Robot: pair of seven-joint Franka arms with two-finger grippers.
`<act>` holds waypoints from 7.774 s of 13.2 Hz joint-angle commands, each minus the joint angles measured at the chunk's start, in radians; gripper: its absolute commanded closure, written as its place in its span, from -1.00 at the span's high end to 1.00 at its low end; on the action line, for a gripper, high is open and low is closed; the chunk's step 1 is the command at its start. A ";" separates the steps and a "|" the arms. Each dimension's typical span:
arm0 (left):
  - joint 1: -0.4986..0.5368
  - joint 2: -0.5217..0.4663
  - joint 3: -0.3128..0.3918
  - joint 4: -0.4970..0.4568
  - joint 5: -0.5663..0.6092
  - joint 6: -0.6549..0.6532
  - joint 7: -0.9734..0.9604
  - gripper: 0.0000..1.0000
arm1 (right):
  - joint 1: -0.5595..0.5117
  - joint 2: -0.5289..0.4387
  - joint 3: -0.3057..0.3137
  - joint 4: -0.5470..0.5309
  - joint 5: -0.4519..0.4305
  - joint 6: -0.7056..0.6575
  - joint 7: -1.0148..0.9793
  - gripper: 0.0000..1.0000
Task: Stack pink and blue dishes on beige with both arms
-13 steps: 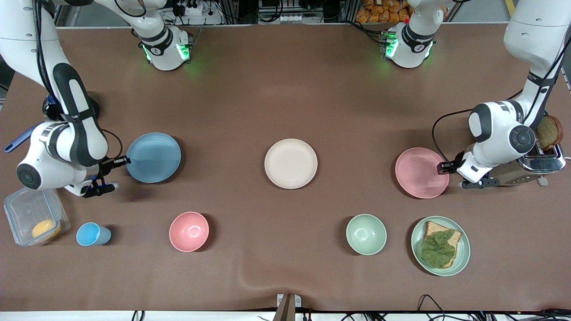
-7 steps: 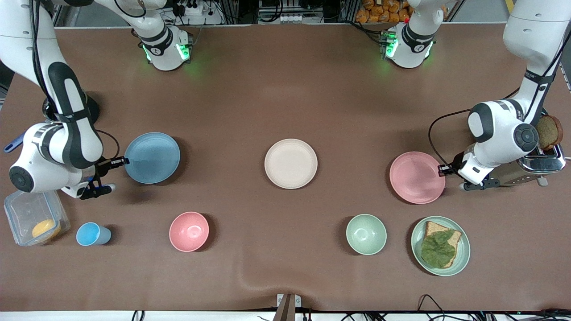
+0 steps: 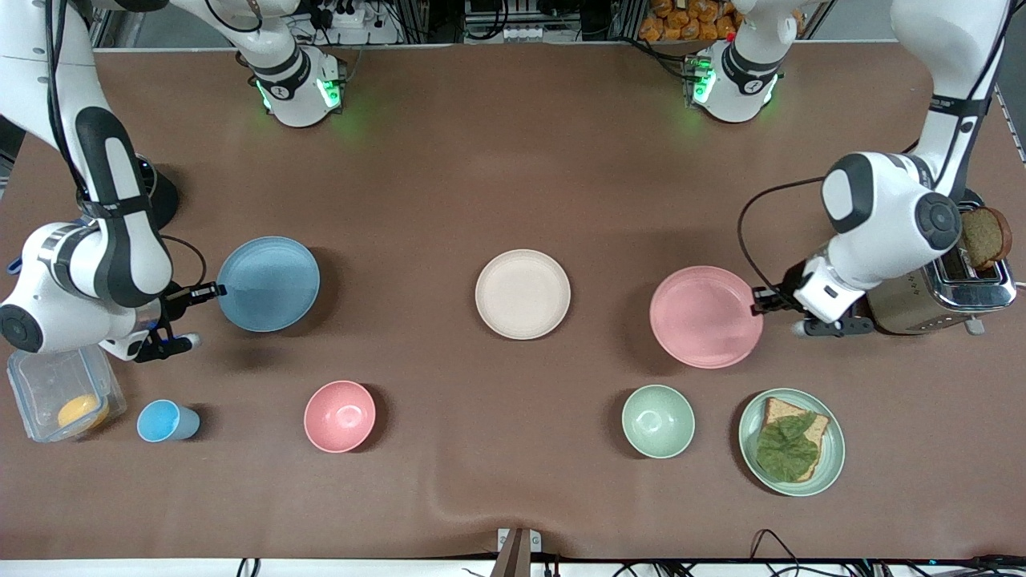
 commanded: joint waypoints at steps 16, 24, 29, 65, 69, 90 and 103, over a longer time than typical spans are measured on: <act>-0.412 0.315 -0.093 0.143 0.001 0.190 -0.399 -1.00 | 0.080 0.014 0.012 0.124 0.035 -0.137 0.184 -1.00; -0.487 0.366 -0.017 0.189 0.004 0.206 -0.401 -1.00 | 0.252 0.019 0.015 0.145 0.176 -0.143 0.433 -1.00; -0.495 0.392 -0.017 0.217 0.005 0.207 -0.401 -1.00 | 0.404 0.045 0.015 0.147 0.253 -0.106 0.597 -1.00; -0.118 -0.153 0.012 0.590 0.314 -0.687 -0.263 1.00 | 0.364 0.047 -0.033 0.359 0.151 -0.236 0.639 1.00; -0.104 -0.189 0.076 0.594 0.269 -0.695 -0.140 1.00 | 0.225 -0.015 -0.039 0.351 -0.007 -0.247 0.470 1.00; -0.199 -0.203 0.181 0.593 0.208 -0.813 -0.097 1.00 | 0.115 -0.429 -0.013 0.225 -0.142 -0.132 0.385 1.00; -0.200 -0.205 0.188 0.594 0.209 -0.822 -0.099 1.00 | 0.063 -0.443 0.053 0.211 -0.116 -0.155 0.396 1.00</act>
